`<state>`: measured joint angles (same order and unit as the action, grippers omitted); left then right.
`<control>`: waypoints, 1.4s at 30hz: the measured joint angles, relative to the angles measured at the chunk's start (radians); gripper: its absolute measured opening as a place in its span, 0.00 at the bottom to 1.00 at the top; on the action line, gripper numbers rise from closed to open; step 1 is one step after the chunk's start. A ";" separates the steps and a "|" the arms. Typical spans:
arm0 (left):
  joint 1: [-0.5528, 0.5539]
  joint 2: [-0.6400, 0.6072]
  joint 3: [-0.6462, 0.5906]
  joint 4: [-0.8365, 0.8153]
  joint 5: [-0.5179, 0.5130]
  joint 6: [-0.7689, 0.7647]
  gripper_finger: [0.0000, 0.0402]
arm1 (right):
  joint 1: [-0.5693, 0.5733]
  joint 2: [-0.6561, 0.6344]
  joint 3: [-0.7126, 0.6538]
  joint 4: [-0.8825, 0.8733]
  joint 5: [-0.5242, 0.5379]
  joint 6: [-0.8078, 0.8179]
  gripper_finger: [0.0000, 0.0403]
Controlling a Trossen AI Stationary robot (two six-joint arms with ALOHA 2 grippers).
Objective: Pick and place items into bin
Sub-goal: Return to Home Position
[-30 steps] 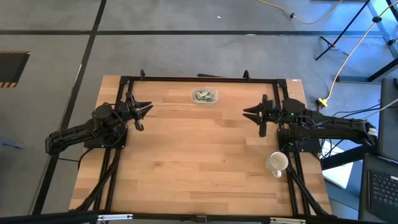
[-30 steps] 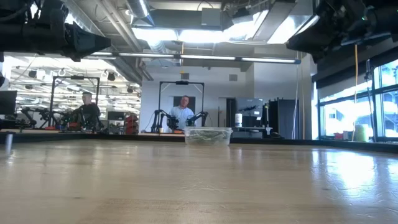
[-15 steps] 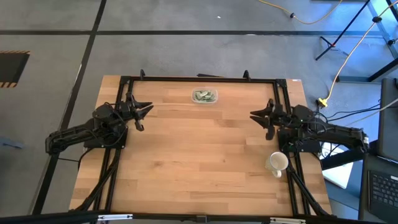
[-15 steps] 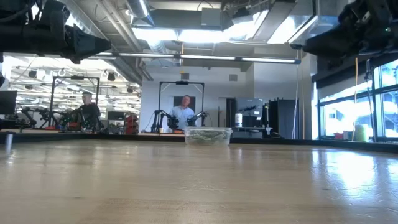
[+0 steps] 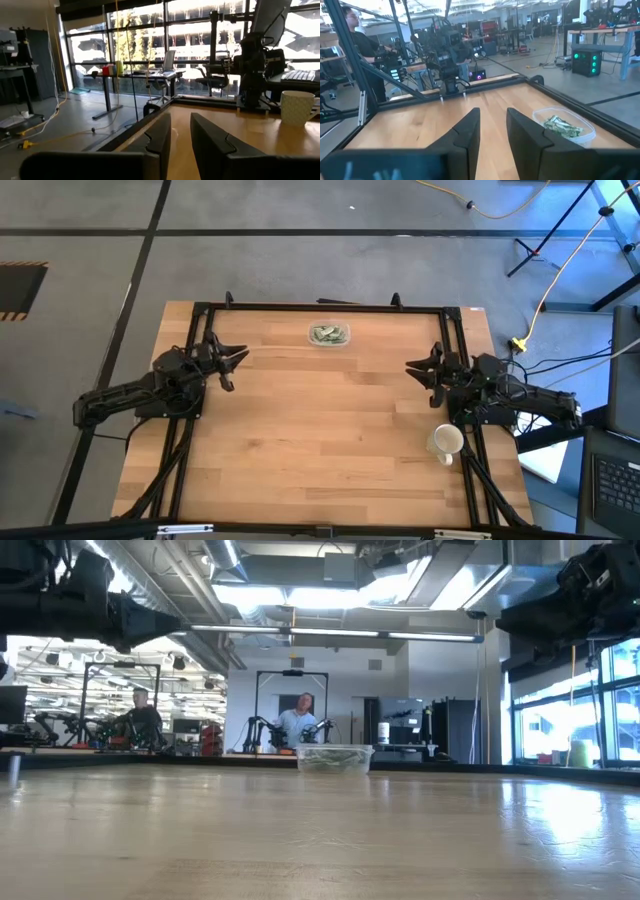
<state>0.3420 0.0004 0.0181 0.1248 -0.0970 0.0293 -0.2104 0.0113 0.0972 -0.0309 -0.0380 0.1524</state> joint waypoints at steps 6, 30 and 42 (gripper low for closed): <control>0.000 -0.001 -0.010 0.029 -0.030 0.016 0.17 | 0.000 -0.010 -0.001 -0.011 0.000 0.000 0.25; 0.000 0.000 -0.010 0.029 -0.130 0.071 0.17 | -0.001 -0.010 -0.091 0.086 0.045 -0.059 0.25; 0.000 0.000 -0.010 0.029 -0.130 0.071 0.17 | -0.001 -0.008 -0.090 0.078 0.161 -0.083 0.25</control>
<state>0.3420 0.0006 0.0082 0.1535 -0.2268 0.0998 -0.2111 0.0036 0.0067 0.0475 0.1235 0.0692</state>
